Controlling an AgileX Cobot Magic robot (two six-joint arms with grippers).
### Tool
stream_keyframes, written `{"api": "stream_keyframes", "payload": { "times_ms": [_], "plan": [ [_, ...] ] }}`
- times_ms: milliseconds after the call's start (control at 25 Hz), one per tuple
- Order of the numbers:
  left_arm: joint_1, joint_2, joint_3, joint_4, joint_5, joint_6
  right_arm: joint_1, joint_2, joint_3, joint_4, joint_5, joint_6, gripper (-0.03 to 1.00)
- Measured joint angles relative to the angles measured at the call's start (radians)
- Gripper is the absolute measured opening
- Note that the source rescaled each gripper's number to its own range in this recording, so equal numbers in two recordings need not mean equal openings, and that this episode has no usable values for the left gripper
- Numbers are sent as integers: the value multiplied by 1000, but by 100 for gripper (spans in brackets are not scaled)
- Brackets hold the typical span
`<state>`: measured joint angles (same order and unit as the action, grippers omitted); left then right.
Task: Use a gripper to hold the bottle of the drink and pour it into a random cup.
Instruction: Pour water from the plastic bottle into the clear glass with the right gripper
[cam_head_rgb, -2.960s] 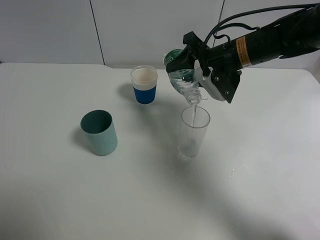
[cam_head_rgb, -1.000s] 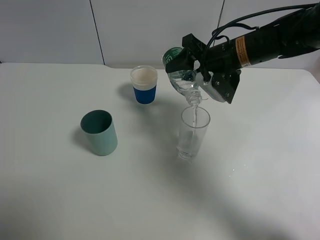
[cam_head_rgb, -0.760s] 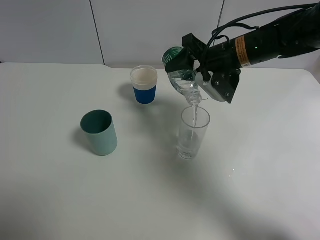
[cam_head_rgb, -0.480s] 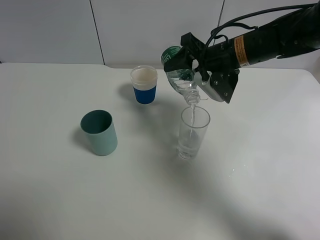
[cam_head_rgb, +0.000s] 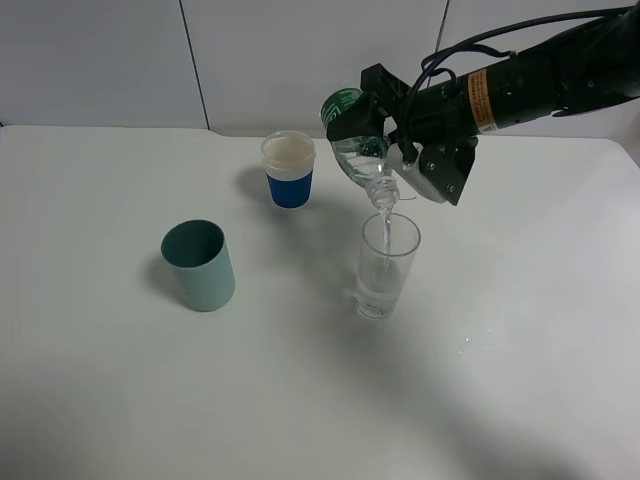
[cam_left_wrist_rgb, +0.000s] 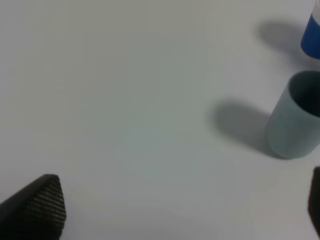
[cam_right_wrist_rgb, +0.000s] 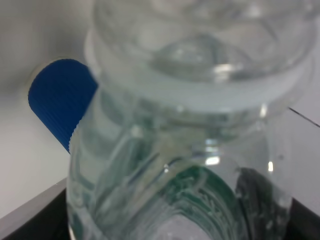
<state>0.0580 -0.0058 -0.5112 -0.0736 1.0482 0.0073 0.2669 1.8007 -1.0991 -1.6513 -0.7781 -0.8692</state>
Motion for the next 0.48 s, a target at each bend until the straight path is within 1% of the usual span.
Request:
{"api": "stream_keyframes", "payload": {
  "times_ms": [480],
  "plan": [
    [0, 0, 0, 0, 0, 0, 0, 0, 0, 2, 0, -30, 1]
  ]
}}
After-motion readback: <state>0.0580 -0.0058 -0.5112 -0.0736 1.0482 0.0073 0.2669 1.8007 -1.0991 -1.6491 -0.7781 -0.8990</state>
